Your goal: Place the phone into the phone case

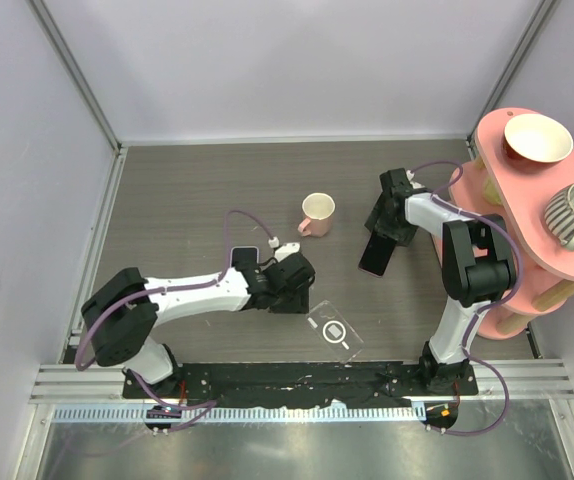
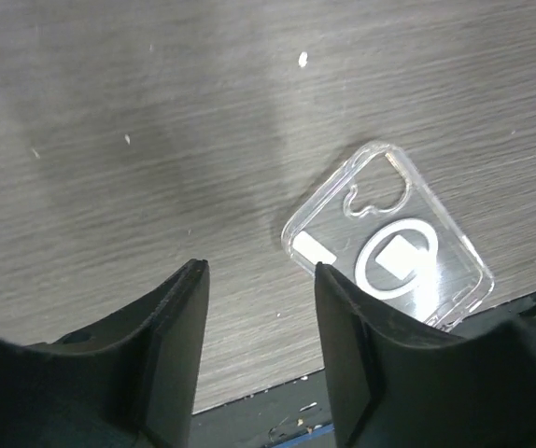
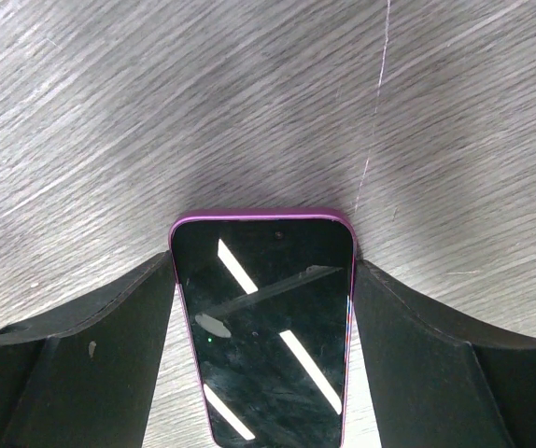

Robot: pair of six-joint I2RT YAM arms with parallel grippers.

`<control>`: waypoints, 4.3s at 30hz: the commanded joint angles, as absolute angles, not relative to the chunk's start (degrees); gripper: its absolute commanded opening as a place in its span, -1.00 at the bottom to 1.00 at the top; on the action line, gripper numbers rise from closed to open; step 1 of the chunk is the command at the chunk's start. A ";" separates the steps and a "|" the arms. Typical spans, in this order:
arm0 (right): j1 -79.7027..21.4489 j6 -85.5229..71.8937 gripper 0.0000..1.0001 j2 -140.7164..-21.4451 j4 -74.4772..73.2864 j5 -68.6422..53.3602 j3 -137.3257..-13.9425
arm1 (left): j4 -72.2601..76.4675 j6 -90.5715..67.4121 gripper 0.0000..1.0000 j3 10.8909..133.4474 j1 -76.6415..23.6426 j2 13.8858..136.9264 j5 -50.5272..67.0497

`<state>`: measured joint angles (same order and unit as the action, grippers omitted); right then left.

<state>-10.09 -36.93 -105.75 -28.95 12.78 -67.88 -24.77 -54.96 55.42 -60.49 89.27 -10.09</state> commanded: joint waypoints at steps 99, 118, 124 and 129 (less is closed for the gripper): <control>-20.48 -30.41 -0.39 -81.30 -17.22 -21.88 -48.42 | 17.57 -51.31 -0.44 51.42 -52.74 99.24 15.99; -21.01 -36.30 0.78 -71.98 -22.32 -16.52 -51.33 | 12.92 -70.75 -1.00 38.76 -53.00 83.07 14.86; -21.09 -35.86 0.81 -73.48 -22.06 -18.63 -50.98 | 13.45 -71.28 -1.00 35.77 -53.17 80.33 14.06; -21.01 -34.81 0.80 -72.16 -22.15 -15.39 -49.92 | 10.90 -74.70 -1.00 33.75 -53.61 77.35 11.44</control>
